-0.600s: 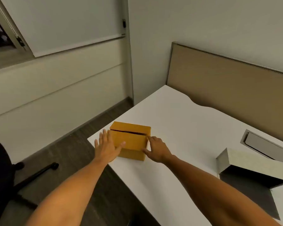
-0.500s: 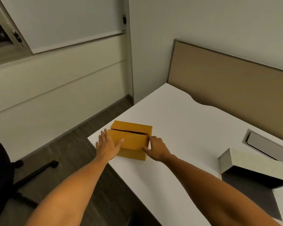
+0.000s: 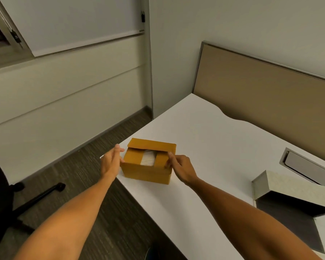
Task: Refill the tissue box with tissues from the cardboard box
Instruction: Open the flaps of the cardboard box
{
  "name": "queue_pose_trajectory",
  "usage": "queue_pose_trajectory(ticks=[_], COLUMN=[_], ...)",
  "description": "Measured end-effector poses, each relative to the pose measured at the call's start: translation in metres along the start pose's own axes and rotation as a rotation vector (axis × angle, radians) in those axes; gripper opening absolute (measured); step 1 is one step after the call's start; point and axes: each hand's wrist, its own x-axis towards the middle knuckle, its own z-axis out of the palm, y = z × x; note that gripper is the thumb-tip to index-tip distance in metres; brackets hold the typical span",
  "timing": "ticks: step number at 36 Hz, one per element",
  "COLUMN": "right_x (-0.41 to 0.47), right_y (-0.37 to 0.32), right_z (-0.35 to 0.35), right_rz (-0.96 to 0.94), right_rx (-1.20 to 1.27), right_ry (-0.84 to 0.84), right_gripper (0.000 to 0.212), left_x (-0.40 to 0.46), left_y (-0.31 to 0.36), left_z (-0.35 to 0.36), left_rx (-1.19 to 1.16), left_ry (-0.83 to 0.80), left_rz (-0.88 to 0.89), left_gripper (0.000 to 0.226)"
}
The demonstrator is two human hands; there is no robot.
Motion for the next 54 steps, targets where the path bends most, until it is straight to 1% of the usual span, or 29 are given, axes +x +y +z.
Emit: queue_pose_trajectory(ticks=[2, 4, 7, 9, 12, 15, 17, 20, 22, 25, 28, 33, 36, 38, 43, 44, 47, 50, 52, 54], right_x=[-0.002, -0.003, -0.003, -0.004, -0.005, -0.007, -0.008, -0.008, -0.006, 0.000, 0.007, 0.015, 0.016, 0.016, 0.014, 0.013, 0.011, 0.006, 0.003, -0.002], right_y=[-0.001, -0.003, -0.004, -0.003, -0.001, -0.001, -0.001, -0.003, -0.006, -0.013, -0.020, -0.021, -0.021, -0.023, -0.028, -0.029, -0.025, -0.014, -0.004, 0.005], right_z=[0.000, 0.003, 0.010, 0.016, 0.023, 0.028, 0.032, 0.039, 0.044, 0.049, 0.046, 0.038, 0.039, 0.036, 0.019, 0.014, 0.001, -0.011, -0.016, -0.020], right_rz=[0.006, 0.007, -0.014, -0.057, -0.157, -0.212, -0.185, -0.142, -0.133, -0.102, -0.048, -0.090, -0.121, -0.136, -0.078, -0.057, -0.017, 0.049, 0.122, 0.202], right_rx=[-0.052, -0.161, -0.339, -0.454, -0.636, -0.744, -0.764, -0.799, -0.841, -0.890, -0.923, -1.029, -0.918, -0.843, -0.753, -0.737, -0.687, -0.595, -0.543, -0.494], right_ry=[-0.075, -0.158, -0.273, -0.333, -0.366, -0.377, -0.380, -0.383, -0.377, -0.391, -0.415, -0.418, -0.322, -0.237, -0.095, -0.074, -0.040, 0.017, 0.030, 0.010], right_gripper=[0.058, 0.056, 0.046, 0.035, 0.030, 0.033, 0.040, 0.063, 0.074, 0.081, 0.082, 0.063, 0.056, 0.055, 0.042, 0.039, 0.030, 0.027, 0.028, 0.034], left_x=[0.002, 0.003, 0.004, 0.003, 0.000, -0.003, -0.005, -0.007, -0.008, -0.007, -0.002, 0.002, -0.002, -0.002, 0.007, 0.009, 0.015, 0.020, 0.024, 0.027], left_y=[-0.006, -0.010, -0.013, -0.015, -0.017, -0.017, -0.017, -0.014, -0.013, -0.009, -0.005, -0.005, -0.003, -0.001, 0.001, 0.001, 0.000, -0.007, -0.015, -0.023], left_z=[-0.007, -0.012, -0.011, -0.006, 0.008, 0.020, 0.026, 0.034, 0.040, 0.048, 0.051, 0.051, 0.049, 0.046, 0.035, 0.034, 0.029, 0.026, 0.024, 0.023], left_rx=[0.029, 0.116, 0.295, 0.416, 0.503, 0.599, 0.686, 0.767, 0.841, 0.921, 0.946, 0.818, 0.674, 0.593, 0.493, 0.424, 0.083, -0.160, -0.257, -0.276], left_ry=[-0.101, -0.173, -0.256, -0.300, -0.309, -0.282, -0.242, -0.159, -0.113, -0.076, -0.089, -0.130, -0.087, -0.060, -0.017, 0.007, 0.126, 0.207, 0.252, 0.276], left_rz=[-0.016, -0.007, 0.022, 0.046, 0.106, 0.150, 0.176, 0.173, 0.177, 0.121, 0.065, 0.028, 0.070, 0.072, 0.027, -0.011, -0.199, -0.332, -0.388, -0.417], left_gripper=[0.051, 0.042, 0.025, 0.022, 0.034, 0.049, 0.058, 0.068, 0.076, 0.088, 0.088, 0.072, 0.044, 0.036, 0.033, 0.032, 0.029, 0.038, 0.042, 0.042])
